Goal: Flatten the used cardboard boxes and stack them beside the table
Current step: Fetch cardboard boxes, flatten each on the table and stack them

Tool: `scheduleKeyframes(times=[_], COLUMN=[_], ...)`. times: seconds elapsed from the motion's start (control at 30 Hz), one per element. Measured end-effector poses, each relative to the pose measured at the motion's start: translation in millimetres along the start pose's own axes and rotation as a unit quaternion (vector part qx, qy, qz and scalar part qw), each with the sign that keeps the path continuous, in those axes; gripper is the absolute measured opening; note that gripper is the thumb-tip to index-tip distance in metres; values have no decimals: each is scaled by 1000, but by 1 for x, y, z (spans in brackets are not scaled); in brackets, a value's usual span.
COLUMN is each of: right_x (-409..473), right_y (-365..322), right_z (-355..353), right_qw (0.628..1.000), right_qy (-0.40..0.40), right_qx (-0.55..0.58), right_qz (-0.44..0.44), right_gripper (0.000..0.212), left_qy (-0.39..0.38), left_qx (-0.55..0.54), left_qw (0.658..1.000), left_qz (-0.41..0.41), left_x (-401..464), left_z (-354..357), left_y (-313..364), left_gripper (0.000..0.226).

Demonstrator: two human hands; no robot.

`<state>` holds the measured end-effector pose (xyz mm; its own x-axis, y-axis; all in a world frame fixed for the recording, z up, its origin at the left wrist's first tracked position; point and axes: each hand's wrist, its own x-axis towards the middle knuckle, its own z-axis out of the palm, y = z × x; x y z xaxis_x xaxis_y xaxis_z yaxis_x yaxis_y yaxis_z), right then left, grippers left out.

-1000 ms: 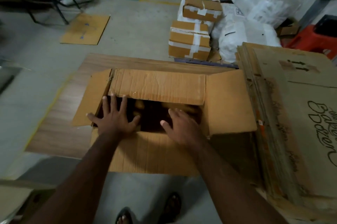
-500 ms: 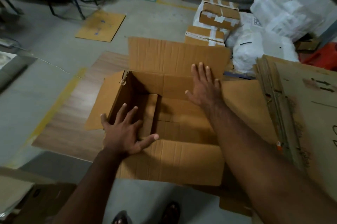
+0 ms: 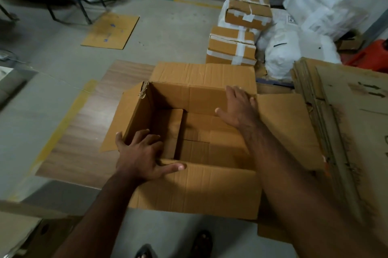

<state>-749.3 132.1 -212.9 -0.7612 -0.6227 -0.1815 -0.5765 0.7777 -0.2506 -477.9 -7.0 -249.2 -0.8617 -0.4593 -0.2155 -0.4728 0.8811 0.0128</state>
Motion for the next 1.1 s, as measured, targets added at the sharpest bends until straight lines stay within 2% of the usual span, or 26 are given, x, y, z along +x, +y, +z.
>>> scheduleKeyframes(times=[0.13, 0.2, 0.3, 0.43, 0.5, 0.67, 0.8, 0.97, 1.1], right_x=[-91, -136, -181, -194, -191, -196, -200, -165, -116], right_y=[-8, -13, -20, -25, -31, -40, -40, -39, -30], right_z=[7, 18, 44, 68, 66, 27, -9, -40, -46], right_qw=[994, 990, 992, 1000, 999, 998, 996, 995, 987], right_qy=[0, -32, -85, -10, 12, 49, 87, 102, 154], right_qx=[109, 129, 63, -22, -36, -37, -2, 2, -45], right_qz=[-14, -42, -66, -11, -4, 31, 6, -3, 16], right_gripper=[73, 70, 73, 48, 38, 43, 38, 44, 54], left_qy=[8, -4, -19, 53, 75, 120, 145, 147, 166], left_qx=[-22, -19, -7, -47, -51, -66, -83, -55, -66], left_qw=[999, 997, 993, 992, 991, 980, 968, 974, 982], left_qz=[43, 78, 113, 107, 99, 147, 185, 161, 62], left_x=[-7, -15, -31, -46, -46, -47, -39, -8, 29], left_z=[-8, -13, -13, 0, 3, -22, -60, -93, -95], left_y=[-6, -11, -18, -24, -21, -29, -49, -43, -29], left_gripper=[111, 106, 88, 40, 32, 35, 45, 58, 59])
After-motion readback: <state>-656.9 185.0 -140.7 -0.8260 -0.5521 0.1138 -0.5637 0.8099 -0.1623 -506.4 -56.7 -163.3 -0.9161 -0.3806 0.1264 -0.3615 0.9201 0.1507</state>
